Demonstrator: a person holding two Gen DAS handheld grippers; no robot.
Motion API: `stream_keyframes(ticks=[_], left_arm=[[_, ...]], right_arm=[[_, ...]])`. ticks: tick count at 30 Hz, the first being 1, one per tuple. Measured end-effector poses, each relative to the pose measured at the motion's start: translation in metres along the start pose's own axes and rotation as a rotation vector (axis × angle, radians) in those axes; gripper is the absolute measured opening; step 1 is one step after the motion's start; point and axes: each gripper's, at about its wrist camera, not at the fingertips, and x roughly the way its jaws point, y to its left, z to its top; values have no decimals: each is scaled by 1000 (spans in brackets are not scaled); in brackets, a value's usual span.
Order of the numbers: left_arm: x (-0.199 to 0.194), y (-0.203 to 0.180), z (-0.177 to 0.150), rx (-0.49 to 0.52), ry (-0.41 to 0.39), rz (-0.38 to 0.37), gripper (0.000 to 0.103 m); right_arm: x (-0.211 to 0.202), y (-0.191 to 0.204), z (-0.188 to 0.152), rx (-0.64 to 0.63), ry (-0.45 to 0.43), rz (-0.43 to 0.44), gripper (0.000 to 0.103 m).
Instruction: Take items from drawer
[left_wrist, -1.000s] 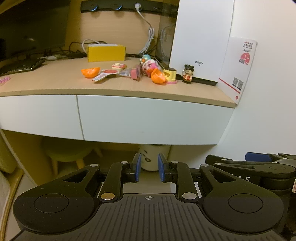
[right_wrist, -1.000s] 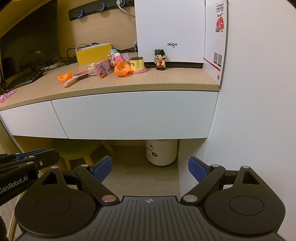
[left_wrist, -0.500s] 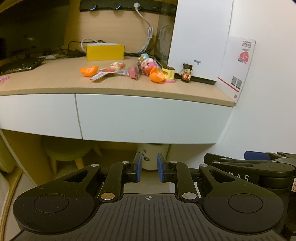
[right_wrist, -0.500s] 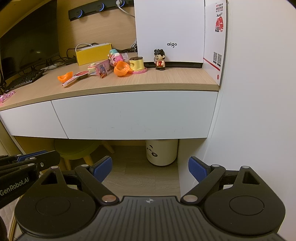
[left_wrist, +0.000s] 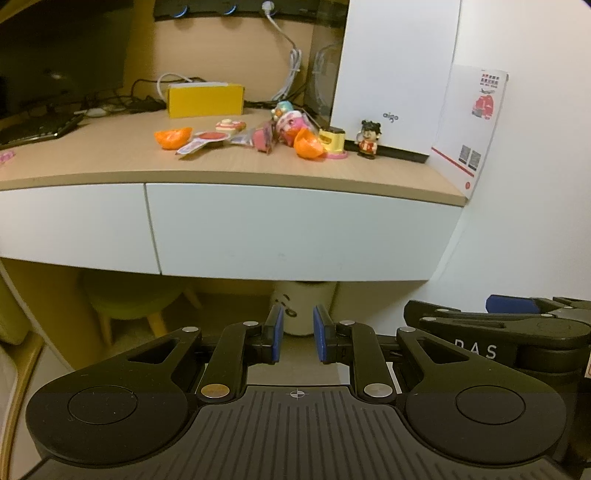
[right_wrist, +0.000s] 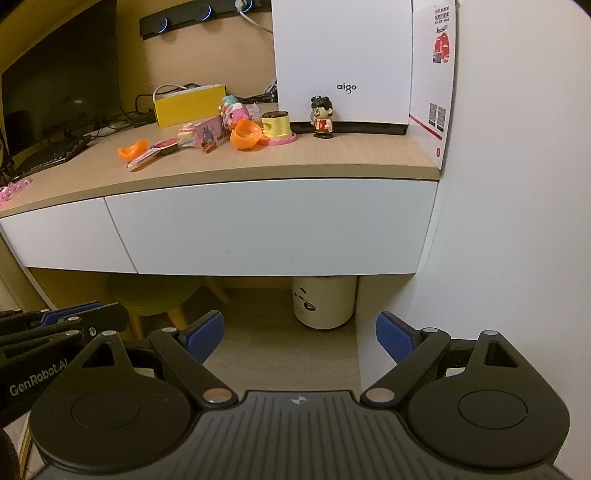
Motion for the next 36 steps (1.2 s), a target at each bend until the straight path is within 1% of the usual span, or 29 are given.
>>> stream_keyframes(ticks=[9,15,19,21,36], left_arm=[[3,2,4,-18,-3,3,17],[6,-4,3,8,9,66,17],[9,-2,2,-12,30,38,17],[9,-2,1,-8,32,38,17],[2,-4,3,9,-3,29,16]], right_arm=[[0,-2,1,5,-3,-5,90],[1,-2,1,4,-3,-6,90],[1,-3,1,2,-1,-7,90],[2,-3,1,2,-1,-5,90],[1,0,0,-2,-2,-1,90]])
